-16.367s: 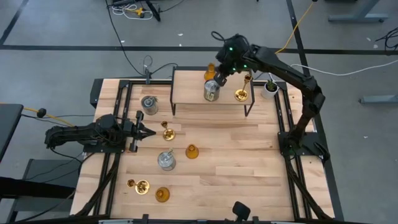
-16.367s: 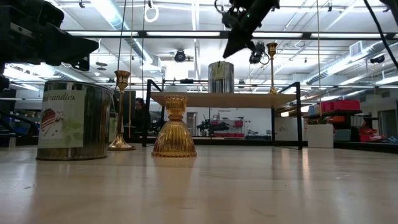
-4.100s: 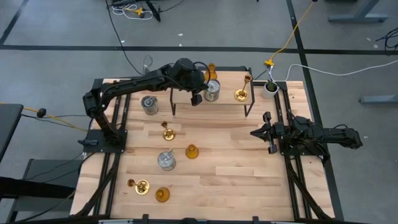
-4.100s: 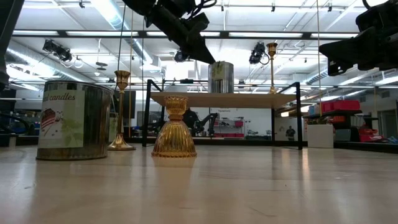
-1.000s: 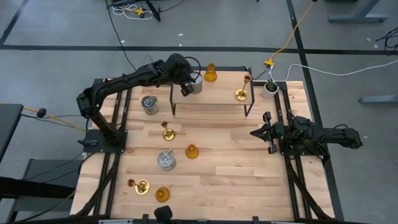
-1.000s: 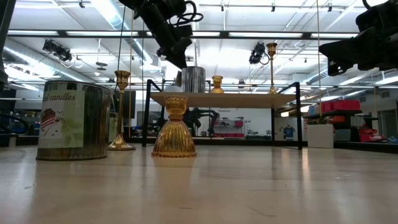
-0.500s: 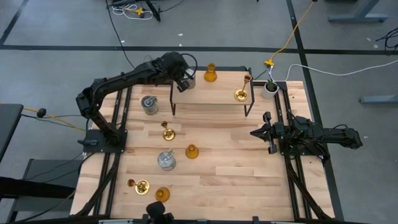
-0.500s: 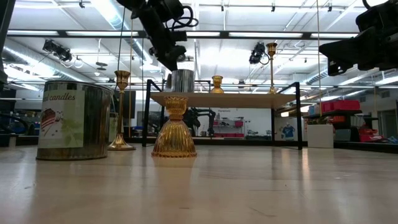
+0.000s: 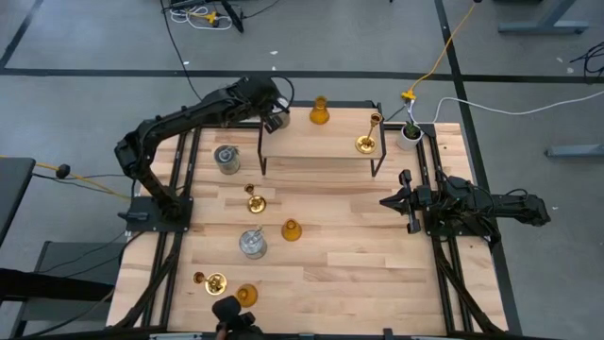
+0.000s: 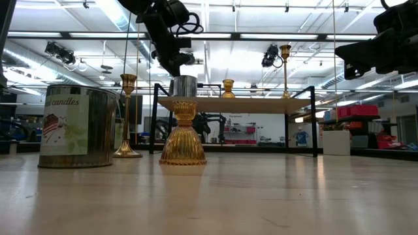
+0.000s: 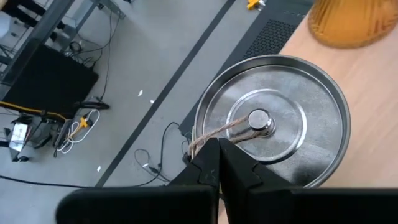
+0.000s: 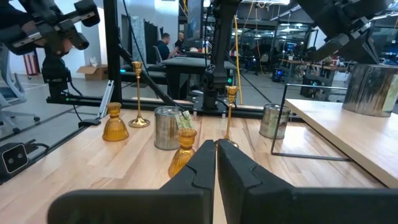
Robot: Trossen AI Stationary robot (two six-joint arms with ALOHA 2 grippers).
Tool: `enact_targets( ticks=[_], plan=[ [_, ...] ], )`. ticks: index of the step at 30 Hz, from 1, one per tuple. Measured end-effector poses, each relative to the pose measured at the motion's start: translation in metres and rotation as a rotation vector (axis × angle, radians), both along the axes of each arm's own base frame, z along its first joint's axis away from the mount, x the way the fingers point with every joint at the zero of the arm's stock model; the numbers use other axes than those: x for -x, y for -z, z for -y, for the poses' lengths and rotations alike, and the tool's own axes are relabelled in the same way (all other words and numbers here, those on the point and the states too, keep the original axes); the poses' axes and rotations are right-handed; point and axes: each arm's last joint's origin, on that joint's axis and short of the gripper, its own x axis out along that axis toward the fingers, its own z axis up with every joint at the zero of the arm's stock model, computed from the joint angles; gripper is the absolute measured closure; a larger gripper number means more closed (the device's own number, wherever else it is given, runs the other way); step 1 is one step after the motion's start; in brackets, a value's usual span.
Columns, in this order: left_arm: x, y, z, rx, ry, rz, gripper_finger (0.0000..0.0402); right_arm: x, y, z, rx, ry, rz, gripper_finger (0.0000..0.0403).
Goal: Pick & Place candle stick holders
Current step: Adjust the scented candle on the shelf
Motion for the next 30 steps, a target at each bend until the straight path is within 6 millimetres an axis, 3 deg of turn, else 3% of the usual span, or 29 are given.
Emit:
enact_targets(
  ticks=[30],
  plan=[
    [0.0051, 0.0014, -0.0006, -0.027, -0.036, -0.103, 0.0392, 0.0, 0.0, 0.0, 0.0, 0.0, 0.0, 0.0381]
  ],
)
